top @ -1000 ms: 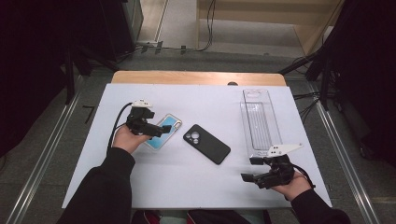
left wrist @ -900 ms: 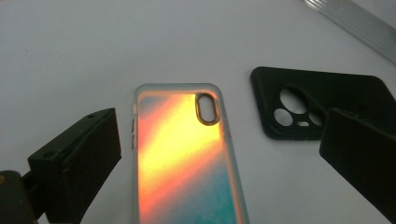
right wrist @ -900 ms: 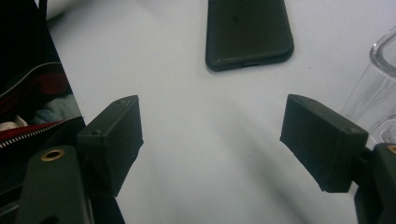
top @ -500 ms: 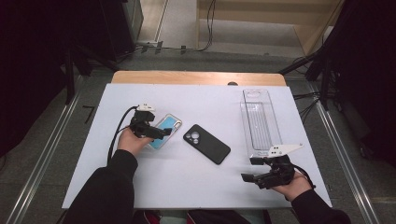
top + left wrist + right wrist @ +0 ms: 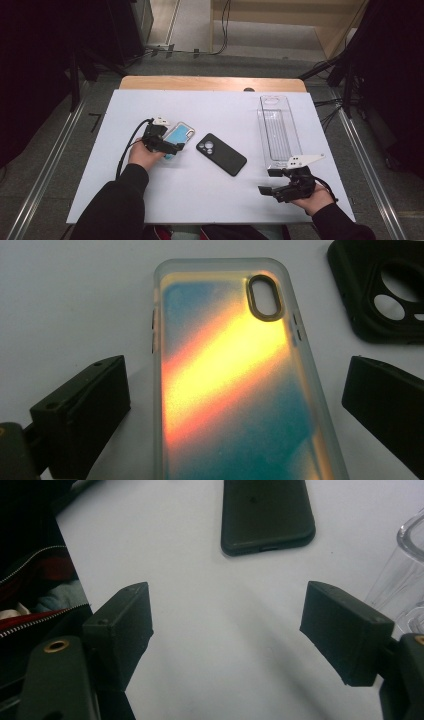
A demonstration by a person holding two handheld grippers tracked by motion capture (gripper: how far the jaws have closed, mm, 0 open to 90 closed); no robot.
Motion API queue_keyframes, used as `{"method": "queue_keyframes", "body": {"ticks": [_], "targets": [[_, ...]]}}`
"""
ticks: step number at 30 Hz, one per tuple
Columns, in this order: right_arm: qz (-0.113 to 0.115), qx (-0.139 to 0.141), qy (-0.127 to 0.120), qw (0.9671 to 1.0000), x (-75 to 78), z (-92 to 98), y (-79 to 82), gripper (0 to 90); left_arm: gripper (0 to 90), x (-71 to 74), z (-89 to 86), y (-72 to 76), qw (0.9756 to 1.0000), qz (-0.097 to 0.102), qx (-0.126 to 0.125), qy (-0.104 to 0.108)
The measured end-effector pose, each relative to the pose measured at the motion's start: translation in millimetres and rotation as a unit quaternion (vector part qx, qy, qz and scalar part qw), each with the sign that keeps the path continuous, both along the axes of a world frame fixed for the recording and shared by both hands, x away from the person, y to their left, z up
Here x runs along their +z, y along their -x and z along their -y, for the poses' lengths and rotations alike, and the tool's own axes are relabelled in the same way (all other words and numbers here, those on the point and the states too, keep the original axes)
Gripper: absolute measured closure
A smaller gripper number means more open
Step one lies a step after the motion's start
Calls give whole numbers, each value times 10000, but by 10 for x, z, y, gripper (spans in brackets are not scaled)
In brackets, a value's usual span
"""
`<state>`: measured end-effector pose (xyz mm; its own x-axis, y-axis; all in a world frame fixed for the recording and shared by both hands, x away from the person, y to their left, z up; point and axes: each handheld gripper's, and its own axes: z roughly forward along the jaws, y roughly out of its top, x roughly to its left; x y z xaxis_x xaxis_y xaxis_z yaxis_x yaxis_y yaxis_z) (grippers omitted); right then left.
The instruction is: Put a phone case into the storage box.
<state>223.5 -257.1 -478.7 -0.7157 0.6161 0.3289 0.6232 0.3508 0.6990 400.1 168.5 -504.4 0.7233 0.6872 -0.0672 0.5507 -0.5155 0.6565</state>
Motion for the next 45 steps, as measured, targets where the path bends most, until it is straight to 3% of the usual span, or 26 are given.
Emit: {"method": "queue_keyframes", "body": {"ticks": [3,7,16,20,37,43,45], "targets": [[-1,1,1,10000,0,0,0,189,0,-24,7,24,9999,110,35,19],[0,0,6,10000,0,1,1,189,0,-55,93,87,9986,375,104,-346],[-10,-7,34,10000,-4,-2,3,189,0,-56,89,98,9985,408,104,-343],[-12,-12,35,10000,-5,-2,2,189,151,-44,66,153,9984,535,-10,-194],[6,6,13,10000,-2,-3,0,189,167,-10,71,154,9989,439,22,-183],[23,-7,-4,10000,1,4,0,189,167,119,61,197,9991,414,85,36],[30,-2,-11,10000,3,6,0,189,167,193,68,244,9992,389,90,3]]}}
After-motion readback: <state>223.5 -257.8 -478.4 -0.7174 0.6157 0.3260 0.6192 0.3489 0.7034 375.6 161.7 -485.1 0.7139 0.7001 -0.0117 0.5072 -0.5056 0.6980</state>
